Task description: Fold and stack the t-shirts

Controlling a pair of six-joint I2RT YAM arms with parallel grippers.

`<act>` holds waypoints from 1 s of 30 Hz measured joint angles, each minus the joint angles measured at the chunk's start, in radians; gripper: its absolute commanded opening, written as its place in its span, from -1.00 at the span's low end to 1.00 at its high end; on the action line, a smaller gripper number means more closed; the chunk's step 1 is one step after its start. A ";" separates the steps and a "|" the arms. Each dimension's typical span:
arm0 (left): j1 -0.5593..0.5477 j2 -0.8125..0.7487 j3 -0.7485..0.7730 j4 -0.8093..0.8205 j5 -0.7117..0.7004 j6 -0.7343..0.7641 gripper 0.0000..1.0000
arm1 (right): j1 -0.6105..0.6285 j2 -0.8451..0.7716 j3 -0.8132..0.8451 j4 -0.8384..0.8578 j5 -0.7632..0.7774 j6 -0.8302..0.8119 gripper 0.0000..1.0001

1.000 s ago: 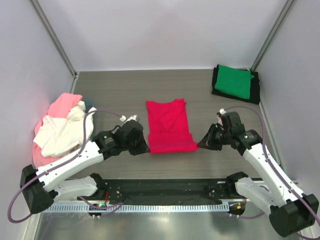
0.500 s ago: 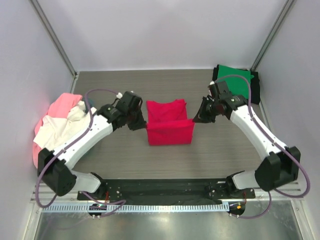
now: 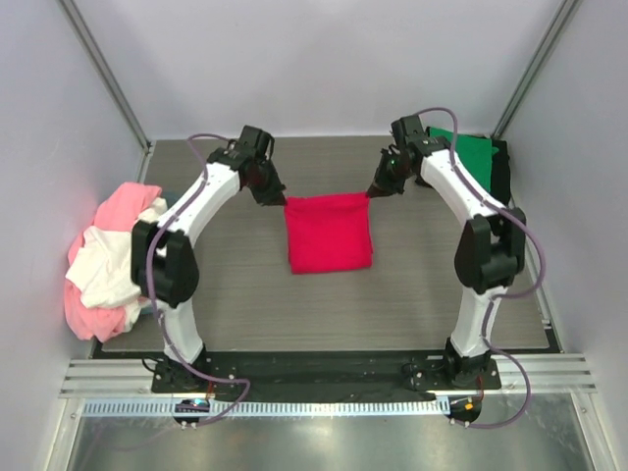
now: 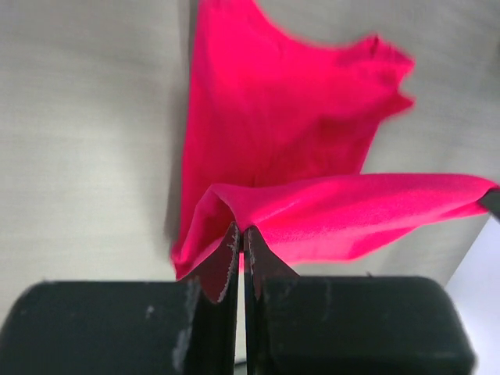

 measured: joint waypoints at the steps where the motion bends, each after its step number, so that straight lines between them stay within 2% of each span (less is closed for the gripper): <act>1: 0.013 0.047 0.037 0.003 0.009 0.004 -0.86 | -0.005 0.050 0.042 -0.002 -0.003 0.000 -0.97; 3: 0.042 0.163 0.132 -0.014 0.032 0.021 -0.56 | -0.015 0.154 0.137 -0.007 -0.008 0.003 -0.21; 4: 0.052 0.210 0.172 -0.013 0.039 0.028 -0.19 | -0.019 0.201 0.182 -0.013 -0.007 0.006 0.11; 5: 0.066 0.272 0.232 -0.032 0.054 0.038 -0.10 | -0.025 0.254 0.242 -0.026 -0.007 0.011 0.73; 7: 0.090 0.443 0.422 -0.077 0.090 0.049 0.07 | -0.036 0.353 0.358 -0.037 -0.002 0.007 0.87; 10: 0.117 0.595 0.605 -0.142 0.106 0.067 0.12 | -0.044 0.445 0.488 -0.064 0.006 0.009 0.87; 12: 0.128 0.612 0.607 -0.172 0.107 0.079 0.15 | -0.047 0.428 0.467 -0.072 0.015 0.008 0.87; 15: 0.133 0.487 0.422 -0.170 0.098 0.085 0.18 | -0.036 0.272 0.229 0.005 0.023 0.007 0.86; 21: 0.125 0.037 -0.008 -0.117 0.082 0.100 0.15 | 0.017 -0.130 -0.327 0.152 -0.010 0.019 0.61; 23: 0.124 -0.126 -0.146 -0.089 0.081 0.101 0.13 | 0.033 -0.199 -0.448 0.200 -0.025 0.024 0.47; 25: 0.124 -0.255 -0.263 -0.085 0.080 0.101 0.11 | 0.037 -0.218 -0.527 0.230 -0.031 0.027 0.19; 30: 0.124 -0.480 -0.503 -0.080 0.068 0.101 0.11 | 0.038 -0.220 -0.682 0.309 -0.029 0.037 -0.02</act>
